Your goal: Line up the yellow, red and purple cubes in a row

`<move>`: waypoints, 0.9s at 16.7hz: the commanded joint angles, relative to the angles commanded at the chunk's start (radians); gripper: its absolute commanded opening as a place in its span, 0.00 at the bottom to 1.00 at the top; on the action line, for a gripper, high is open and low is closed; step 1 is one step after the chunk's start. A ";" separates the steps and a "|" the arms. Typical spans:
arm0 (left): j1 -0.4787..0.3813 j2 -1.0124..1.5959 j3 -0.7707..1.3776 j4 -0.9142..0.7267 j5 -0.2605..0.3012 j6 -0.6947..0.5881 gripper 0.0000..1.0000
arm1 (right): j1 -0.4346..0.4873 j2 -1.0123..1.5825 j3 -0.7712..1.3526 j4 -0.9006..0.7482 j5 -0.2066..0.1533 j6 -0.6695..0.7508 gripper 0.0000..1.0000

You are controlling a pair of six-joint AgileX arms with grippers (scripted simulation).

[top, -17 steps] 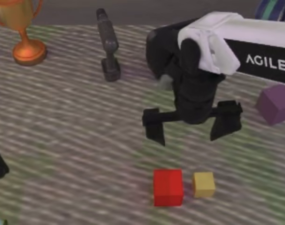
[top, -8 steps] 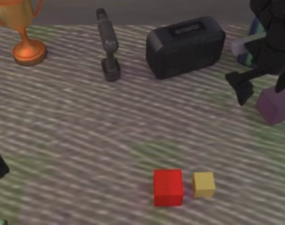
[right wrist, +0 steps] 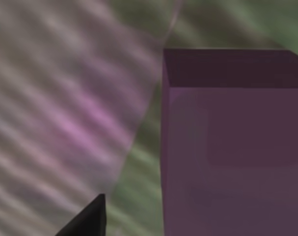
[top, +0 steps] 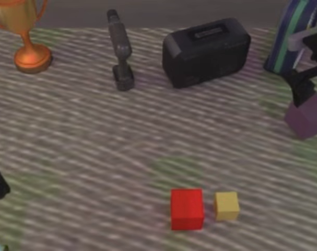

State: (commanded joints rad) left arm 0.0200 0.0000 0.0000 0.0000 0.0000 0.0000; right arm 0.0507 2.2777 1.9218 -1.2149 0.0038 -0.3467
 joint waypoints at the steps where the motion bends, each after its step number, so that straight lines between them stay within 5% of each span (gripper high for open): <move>1: 0.000 0.000 0.000 0.000 0.000 0.000 1.00 | 0.003 -0.004 -0.003 0.001 0.001 0.001 1.00; 10: 0.000 0.000 0.000 0.000 0.000 0.000 1.00 | 0.001 0.090 -0.177 0.273 0.001 0.003 1.00; 15: 0.000 0.000 0.000 0.000 0.000 0.000 1.00 | 0.001 0.101 -0.193 0.294 0.001 0.003 1.00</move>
State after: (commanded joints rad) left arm 0.0200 0.0000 0.0000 0.0000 0.0000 0.0000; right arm 0.0520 2.3787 1.7285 -0.9205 0.0049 -0.3442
